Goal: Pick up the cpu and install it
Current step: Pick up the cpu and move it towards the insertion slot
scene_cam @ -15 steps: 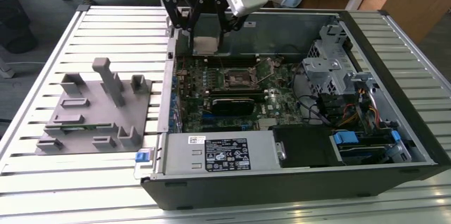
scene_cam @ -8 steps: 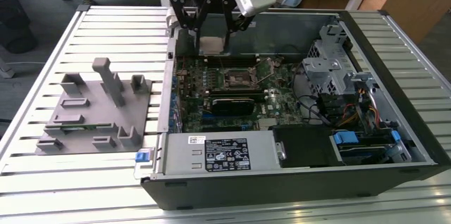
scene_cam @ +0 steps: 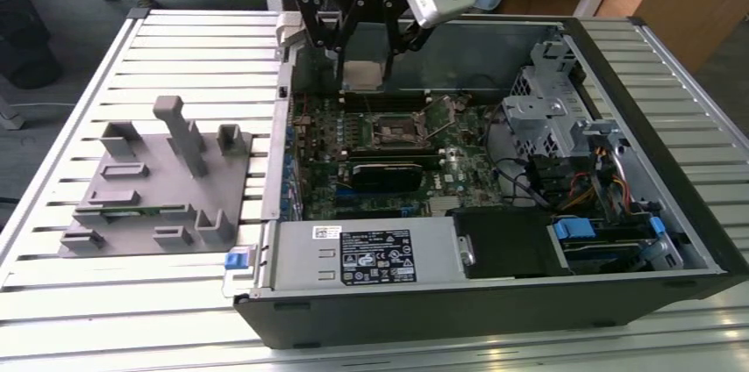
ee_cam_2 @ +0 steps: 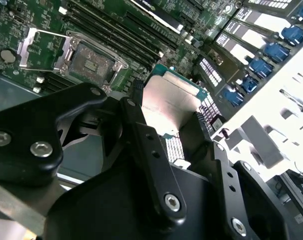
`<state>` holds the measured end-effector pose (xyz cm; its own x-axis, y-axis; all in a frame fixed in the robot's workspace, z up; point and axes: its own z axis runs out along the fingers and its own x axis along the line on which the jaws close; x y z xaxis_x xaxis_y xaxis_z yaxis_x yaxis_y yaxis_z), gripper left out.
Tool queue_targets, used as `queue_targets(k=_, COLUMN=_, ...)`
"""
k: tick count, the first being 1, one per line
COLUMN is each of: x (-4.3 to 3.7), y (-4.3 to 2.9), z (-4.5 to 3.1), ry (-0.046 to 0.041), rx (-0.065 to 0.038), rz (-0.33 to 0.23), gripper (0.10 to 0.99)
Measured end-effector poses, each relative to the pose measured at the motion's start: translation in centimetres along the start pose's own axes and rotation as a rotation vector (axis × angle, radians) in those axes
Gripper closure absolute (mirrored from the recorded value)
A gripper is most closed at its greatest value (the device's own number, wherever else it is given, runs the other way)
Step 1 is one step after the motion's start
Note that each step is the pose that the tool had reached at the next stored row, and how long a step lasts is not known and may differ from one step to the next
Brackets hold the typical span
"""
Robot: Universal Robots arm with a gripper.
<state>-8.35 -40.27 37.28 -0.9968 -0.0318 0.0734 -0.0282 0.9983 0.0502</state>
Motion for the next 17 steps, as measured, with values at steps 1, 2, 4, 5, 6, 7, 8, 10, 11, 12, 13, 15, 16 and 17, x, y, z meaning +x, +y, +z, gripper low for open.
queue_targets(k=1, x=-0.01, y=0.05, z=0.01, ry=0.0, rx=0.0, rz=0.0, gripper=0.545)
queue_targets(k=2, x=-0.02, y=0.2, z=0.01, ry=0.0, rx=0.0, rz=0.0, gripper=0.545)
queue_targets(k=4, x=-0.03, y=0.66, z=0.03, ry=-0.0014, rx=0.0, rz=0.0, gripper=0.545)
queue_targets(k=5, x=-0.03, y=0.87, z=0.04, ry=-0.0028, rx=0.0, rz=0.0, gripper=0.545)
queue_targets(k=6, x=-0.04, y=1.05, z=0.05, ry=-0.0038, rx=-0.003, rz=0.0, gripper=0.545)
queue_targets(k=7, x=-0.05, y=1.22, z=0.06, ry=-0.0054, rx=-0.007, rz=-0.001, gripper=0.545)
queue_targets(k=8, x=-0.05, y=1.35, z=0.06, ry=-0.0082, rx=-0.011, rz=-0.001, gripper=0.545)
queue_targets(k=10, x=-0.05, y=1.4, z=0.07, ry=-0.022, rx=-0.02, rz=-0.003, gripper=0.545)
queue_targets(k=11, x=-0.05, y=1.4, z=0.09, ry=-0.0313, rx=-0.023, rz=-0.003, gripper=0.545)
queue_targets(k=12, x=-0.05, y=1.41, z=0.08, ry=-0.0417, rx=-0.025, rz=-0.004, gripper=0.545)
queue_targets(k=13, x=-0.05, y=1.41, z=0.09, ry=-0.0517, rx=-0.026, rz=-0.005, gripper=0.545)
queue_targets(k=15, x=-0.06, y=1.43, z=0.11, ry=-0.0663, rx=-0.027, rz=-0.006, gripper=0.545)
queue_targets(k=16, x=-0.07, y=1.44, z=0.14, ry=-0.0694, rx=-0.027, rz=-0.006, gripper=0.545)
queue_targets(k=17, x=-0.1, y=1.44, z=0.16, ry=-0.0701, rx=-0.027, rz=-0.006, gripper=0.545)
